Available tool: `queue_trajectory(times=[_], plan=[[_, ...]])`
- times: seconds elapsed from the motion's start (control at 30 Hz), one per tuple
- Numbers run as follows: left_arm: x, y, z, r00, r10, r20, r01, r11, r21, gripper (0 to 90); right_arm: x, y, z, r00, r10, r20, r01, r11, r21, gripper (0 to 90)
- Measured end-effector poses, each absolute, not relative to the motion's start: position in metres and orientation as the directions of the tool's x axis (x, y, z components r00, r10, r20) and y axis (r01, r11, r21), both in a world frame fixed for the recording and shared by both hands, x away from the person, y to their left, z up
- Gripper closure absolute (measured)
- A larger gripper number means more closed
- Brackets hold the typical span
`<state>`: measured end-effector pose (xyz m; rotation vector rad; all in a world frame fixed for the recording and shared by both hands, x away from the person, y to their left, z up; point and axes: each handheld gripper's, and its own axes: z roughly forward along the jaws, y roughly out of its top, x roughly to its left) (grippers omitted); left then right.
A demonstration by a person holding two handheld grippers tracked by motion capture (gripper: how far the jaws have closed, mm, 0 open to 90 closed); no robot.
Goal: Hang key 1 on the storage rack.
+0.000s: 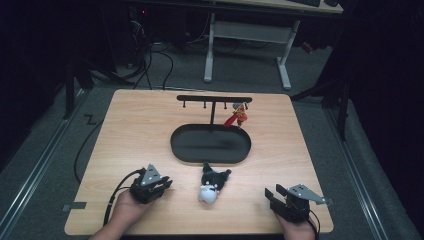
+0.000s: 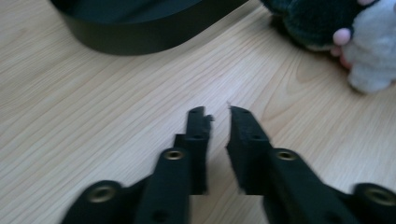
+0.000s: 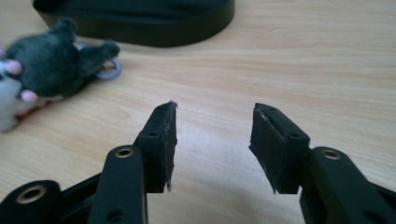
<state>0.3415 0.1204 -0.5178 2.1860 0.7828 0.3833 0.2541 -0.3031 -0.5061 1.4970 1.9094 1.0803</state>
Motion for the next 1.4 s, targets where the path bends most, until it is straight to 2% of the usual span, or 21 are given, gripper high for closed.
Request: queue_trajectory(times=[0.07, 0.23, 0.57, 0.87, 1.17, 1.27, 1.4], plan=[[0.345, 0.101, -0.519, 0.761, 0.648, 0.009, 0.423, -0.507, 0.751, 88.8, 0.257, -0.303, -0.505, -0.293, 0.949, 0.115, 0.57, 0.077, 0.818, 52.0], [0.349, 0.064, -0.519, 0.791, 0.612, 0.01, 0.408, -0.54, 0.736, 89.8, 0.256, -0.301, -0.504, -0.314, 0.943, 0.113, 0.564, 0.089, 0.821, 52.0], [0.342, 0.034, -0.523, 0.825, 0.564, 0.025, 0.377, -0.584, 0.718, 89.8, 0.257, -0.306, -0.506, -0.326, 0.933, 0.15, 0.575, 0.07, 0.815, 51.8], [0.323, -0.011, -0.519, 0.885, 0.465, 0.033, 0.307, -0.634, 0.71, 89.7, 0.257, -0.308, -0.505, -0.323, 0.932, 0.165, 0.574, 0.054, 0.817, 52.1], [0.315, -0.047, -0.518, 0.913, 0.406, 0.034, 0.267, -0.66, 0.702, 89.6, 0.258, -0.313, -0.505, -0.319, 0.929, 0.187, 0.57, 0.03, 0.821, 52.1], [0.302, -0.066, -0.516, 0.937, 0.347, 0.048, 0.215, -0.678, 0.702, 87.4, 0.258, -0.315, -0.505, -0.313, 0.931, 0.189, 0.568, 0.024, 0.823, 52.0], [0.298, -0.064, -0.518, 0.937, 0.347, 0.051, 0.212, -0.676, 0.706, 84.0, 0.258, -0.318, -0.506, -0.303, 0.932, 0.201, 0.573, 0.009, 0.82, 51.9]])
